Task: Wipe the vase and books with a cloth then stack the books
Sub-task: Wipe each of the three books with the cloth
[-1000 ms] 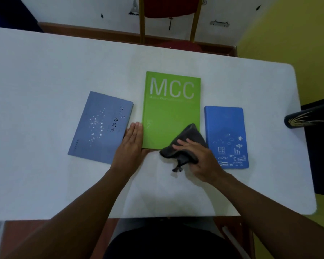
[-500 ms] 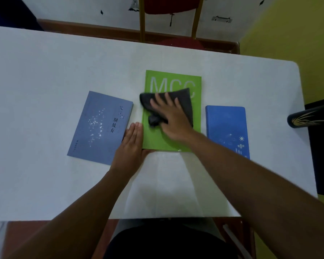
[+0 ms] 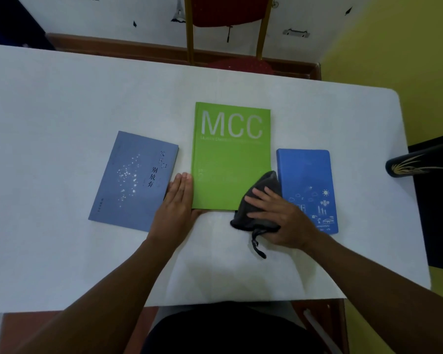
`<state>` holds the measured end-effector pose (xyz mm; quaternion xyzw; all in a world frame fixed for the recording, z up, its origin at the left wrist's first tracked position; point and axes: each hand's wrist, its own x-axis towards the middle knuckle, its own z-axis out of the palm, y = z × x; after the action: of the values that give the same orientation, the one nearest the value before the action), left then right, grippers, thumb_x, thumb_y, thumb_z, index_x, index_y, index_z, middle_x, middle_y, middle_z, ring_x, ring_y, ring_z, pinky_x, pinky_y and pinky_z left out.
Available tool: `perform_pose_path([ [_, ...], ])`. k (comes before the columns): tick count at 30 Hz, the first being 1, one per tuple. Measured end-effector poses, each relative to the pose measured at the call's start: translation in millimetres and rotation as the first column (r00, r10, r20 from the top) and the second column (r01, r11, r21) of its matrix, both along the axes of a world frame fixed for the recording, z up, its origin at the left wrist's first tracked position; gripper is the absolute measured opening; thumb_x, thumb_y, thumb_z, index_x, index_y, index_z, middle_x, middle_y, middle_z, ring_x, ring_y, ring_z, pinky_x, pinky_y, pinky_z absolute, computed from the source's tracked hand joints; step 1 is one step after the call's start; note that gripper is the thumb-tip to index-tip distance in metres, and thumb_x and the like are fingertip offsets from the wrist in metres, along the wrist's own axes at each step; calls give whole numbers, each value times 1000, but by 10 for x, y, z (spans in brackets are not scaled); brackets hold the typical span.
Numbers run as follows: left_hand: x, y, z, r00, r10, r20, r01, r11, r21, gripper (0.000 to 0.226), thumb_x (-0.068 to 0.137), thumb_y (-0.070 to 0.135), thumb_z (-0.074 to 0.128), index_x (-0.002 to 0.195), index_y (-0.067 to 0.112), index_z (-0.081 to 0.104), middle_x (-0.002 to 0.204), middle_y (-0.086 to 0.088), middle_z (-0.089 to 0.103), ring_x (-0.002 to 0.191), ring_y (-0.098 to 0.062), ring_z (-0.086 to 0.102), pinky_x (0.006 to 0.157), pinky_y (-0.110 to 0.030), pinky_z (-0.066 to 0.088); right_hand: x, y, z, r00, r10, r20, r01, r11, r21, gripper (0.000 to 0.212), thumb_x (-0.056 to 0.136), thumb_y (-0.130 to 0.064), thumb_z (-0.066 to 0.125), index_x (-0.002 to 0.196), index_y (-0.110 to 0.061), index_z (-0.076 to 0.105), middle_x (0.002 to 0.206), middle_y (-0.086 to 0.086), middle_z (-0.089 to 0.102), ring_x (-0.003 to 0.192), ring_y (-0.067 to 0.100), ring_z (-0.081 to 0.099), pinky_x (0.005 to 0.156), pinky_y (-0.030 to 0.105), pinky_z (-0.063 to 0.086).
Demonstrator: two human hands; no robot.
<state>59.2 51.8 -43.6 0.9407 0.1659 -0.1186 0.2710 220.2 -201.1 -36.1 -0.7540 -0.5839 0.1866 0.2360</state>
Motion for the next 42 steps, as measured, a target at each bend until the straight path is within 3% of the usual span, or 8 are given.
perform_pose_path([
  [5, 5, 13, 10, 1000, -19, -5, 19, 1000, -7, 102, 95, 68, 13, 145, -18, 34, 152, -35, 38, 144, -50, 33, 117, -57, 31, 146, 189, -4, 994, -84, -74, 90, 993, 76, 29, 70, 3, 82, 99, 6, 79, 128, 22, 71, 127, 42, 63, 111, 61, 47],
  [12, 1, -23, 26, 1000, -14, -10, 14, 1000, 11, 89, 91, 52, 40, 143, -20, 37, 150, -36, 40, 141, -51, 37, 113, -62, 37, 779, 743, 58, 844, -525, -115, 519, 851, -78, 49, 90, 1, 70, 138, -5, 63, 154, 12, 54, 146, 29, 47, 126, 39, 30],
  [17, 5, -60, 23, 1000, 2, 1, -2, 999, 48, 93, 91, 56, 33, 147, -18, 32, 154, -34, 35, 145, -49, 32, 119, -56, 29, 820, 1234, -31, 905, -425, -30, 410, 888, -210, 61, 99, -7, 61, 156, -15, 42, 170, 7, 26, 160, 34, 10, 131, 53, 1],
  [24, 12, -107, -30, 1000, -4, -17, 7, 984, 179, 92, 93, 57, 29, 154, -10, 14, 163, -30, 15, 153, -41, 14, 124, -40, 3, -138, 638, -109, 992, -125, 8, 125, 988, -89, 74, 94, -10, 62, 160, -4, 28, 170, 12, 24, 160, 30, 15, 132, 48, 10],
  [28, 4, -106, -63, 1000, 5, -7, -4, 984, 180, 87, 96, 51, 35, 156, -8, 12, 164, -27, 15, 154, -39, 14, 126, -43, 9, 124, 399, -108, 993, 3, 116, 12, 992, -123, 81, 82, 5, 58, 159, -2, 31, 168, 12, 28, 158, 30, 22, 130, 47, 17],
  [31, 2, -101, -46, 1000, 5, 13, -7, 986, 169, 83, 98, 42, 50, 155, -8, 17, 162, -29, 21, 152, -42, 20, 125, -44, 13, 440, 642, -86, 985, -140, 102, 155, 976, -153, 91, 76, 11, 63, 159, -2, 29, 169, 14, 24, 159, 33, 19, 130, 48, 12],
  [36, 14, -94, -33, 1000, 25, 14, -26, 991, 132, 85, 98, 40, 57, 155, -9, 17, 163, -28, 19, 152, -41, 18, 125, -43, 10, 1017, 1491, -71, 904, -416, 104, 428, 888, -170, 81, 94, 5, 57, 163, -6, 17, 174, 11, 9, 161, 32, 4, 132, 47, 1],
  [42, 8, -3, -55, 999, -37, 20, 34, 993, 114, 89, 97, 51, 46, 154, -11, 19, 162, -30, 21, 152, -42, 18, 124, -44, 10, 626, 1928, -123, 884, -463, 71, 468, 875, -126, 76, 92, 6, 58, 161, -4, 26, 172, 12, 16, 161, 35, 6, 131, 50, 0],
])
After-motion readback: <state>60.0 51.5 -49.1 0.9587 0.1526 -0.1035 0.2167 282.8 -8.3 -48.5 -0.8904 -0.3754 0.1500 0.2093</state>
